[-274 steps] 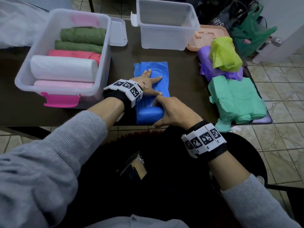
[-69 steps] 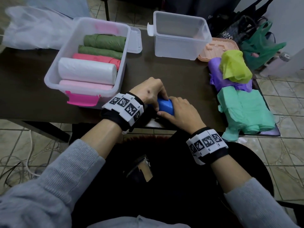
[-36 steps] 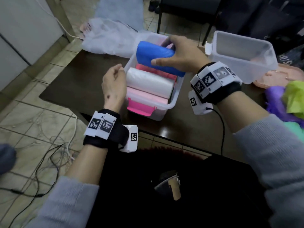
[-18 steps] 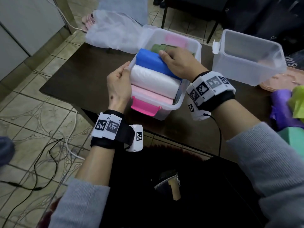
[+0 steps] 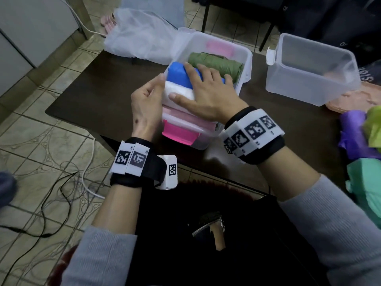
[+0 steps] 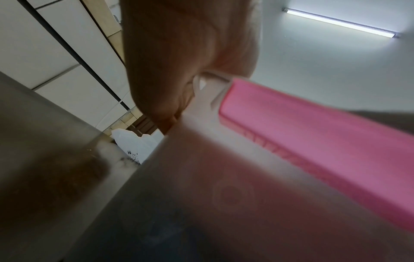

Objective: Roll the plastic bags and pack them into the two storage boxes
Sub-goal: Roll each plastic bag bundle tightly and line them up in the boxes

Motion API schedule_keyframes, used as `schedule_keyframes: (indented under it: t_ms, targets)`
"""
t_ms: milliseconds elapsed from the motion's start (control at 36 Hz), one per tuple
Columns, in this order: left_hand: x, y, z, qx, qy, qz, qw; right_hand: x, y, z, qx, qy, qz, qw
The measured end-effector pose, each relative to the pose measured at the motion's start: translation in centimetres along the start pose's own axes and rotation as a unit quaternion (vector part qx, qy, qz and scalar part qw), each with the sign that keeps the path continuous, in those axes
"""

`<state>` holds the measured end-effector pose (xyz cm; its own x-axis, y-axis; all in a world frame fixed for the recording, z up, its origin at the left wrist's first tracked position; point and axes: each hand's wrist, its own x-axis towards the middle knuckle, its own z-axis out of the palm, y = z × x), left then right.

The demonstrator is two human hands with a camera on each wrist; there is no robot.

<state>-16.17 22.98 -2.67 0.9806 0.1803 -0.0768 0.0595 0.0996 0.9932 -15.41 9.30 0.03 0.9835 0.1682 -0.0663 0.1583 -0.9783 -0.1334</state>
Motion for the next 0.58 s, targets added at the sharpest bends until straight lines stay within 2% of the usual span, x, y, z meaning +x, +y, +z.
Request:
schedule_keyframes:
  t_ms: [167,417,583]
  targets:
    - [0.0,0.4,0.2,-0.002,-0.021,-0.010,1.000,0.1,0.3,1.0,-0.016,0.034,-0.009,0.999]
    - [1.2,0.0,0.3,0.055,0.009,-0.030,0.998,0.6,0.3,1.4,-0.022,0.034,-0.008,0.999]
    - [1.1,-0.1,0.3,0.104,0.026,-0.002,0.994,0.4,0.5,1.7,0.013,0.051,-0.005,0.999]
